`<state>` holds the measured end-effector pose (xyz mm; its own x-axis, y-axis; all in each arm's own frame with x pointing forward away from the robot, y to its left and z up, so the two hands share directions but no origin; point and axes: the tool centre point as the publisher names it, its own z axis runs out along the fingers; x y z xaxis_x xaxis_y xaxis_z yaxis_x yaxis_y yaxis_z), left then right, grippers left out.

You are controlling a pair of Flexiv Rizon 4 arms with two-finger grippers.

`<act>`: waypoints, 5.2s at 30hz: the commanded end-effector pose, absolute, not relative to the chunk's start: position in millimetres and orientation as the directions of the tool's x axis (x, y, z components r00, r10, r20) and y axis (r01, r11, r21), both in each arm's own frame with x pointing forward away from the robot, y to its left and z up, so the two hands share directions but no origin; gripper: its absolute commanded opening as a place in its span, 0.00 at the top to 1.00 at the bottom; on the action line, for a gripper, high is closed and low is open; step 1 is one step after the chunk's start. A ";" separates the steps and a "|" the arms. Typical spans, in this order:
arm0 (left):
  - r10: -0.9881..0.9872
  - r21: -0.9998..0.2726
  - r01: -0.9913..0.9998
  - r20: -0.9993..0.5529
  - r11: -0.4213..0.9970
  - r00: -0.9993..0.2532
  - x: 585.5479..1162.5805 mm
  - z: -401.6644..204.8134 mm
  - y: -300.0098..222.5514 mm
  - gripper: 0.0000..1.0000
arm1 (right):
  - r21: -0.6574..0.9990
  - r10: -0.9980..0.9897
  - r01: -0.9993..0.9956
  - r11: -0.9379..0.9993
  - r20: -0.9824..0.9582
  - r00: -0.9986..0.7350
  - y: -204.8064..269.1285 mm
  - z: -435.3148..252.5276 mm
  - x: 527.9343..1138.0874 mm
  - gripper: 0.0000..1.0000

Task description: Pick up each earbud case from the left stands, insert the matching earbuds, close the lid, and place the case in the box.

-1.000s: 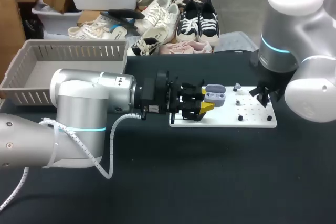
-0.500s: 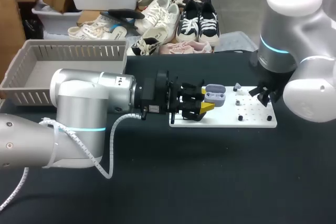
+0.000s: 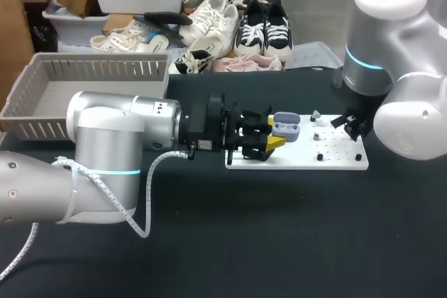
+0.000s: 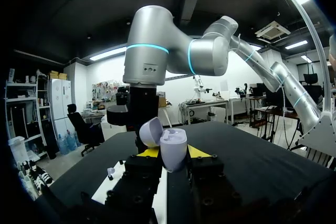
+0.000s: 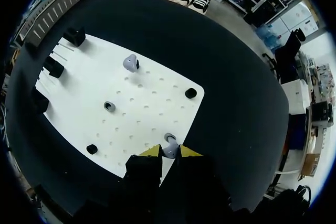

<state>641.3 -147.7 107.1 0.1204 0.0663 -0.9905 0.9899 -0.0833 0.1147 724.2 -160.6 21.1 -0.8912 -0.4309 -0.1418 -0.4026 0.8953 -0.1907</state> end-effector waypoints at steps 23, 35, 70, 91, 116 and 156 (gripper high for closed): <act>0.066 0.117 0.990 -0.990 -0.076 0.122 639.7 106.8 -148.1 1.00 | -0.207 -0.363 -0.329 0.921 -0.150 -0.920 -156.5 84.9 685.1 1.00; 0.066 0.117 0.990 -0.990 -0.076 0.122 639.7 106.8 -148.1 1.00 | -0.192 -0.280 -0.251 0.949 -0.143 -0.949 -152.0 99.0 666.1 1.00; 0.066 0.117 0.990 -0.990 -0.076 0.122 639.7 106.8 -148.1 1.00 | -0.137 0.091 0.090 0.986 0.001 -0.996 -133.8 94.7 657.3 1.00; 0.066 0.117 0.990 -0.990 -0.076 0.122 639.7 106.8 -148.1 1.00 | -0.123 0.147 0.144 0.982 0.017 -0.989 -132.8 95.2 656.0 1.00; 0.066 0.117 0.990 -0.990 -0.076 0.122 639.7 106.8 -148.1 1.00 | -0.118 0.338 0.329 0.937 0.071 -0.938 -124.7 120.6 651.2 1.00; 0.066 0.117 0.990 -0.990 -0.076 0.122 639.7 106.8 -148.1 1.00 | -0.129 0.145 0.138 0.982 0.046 -0.988 -7.5 196.2 604.9 1.00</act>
<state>641.2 -147.7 107.1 0.1204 0.0662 -0.9905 0.9899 -0.0830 0.1148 603.8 -10.5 197.2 -0.9886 0.1447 0.0423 0.1386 0.9827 -0.1225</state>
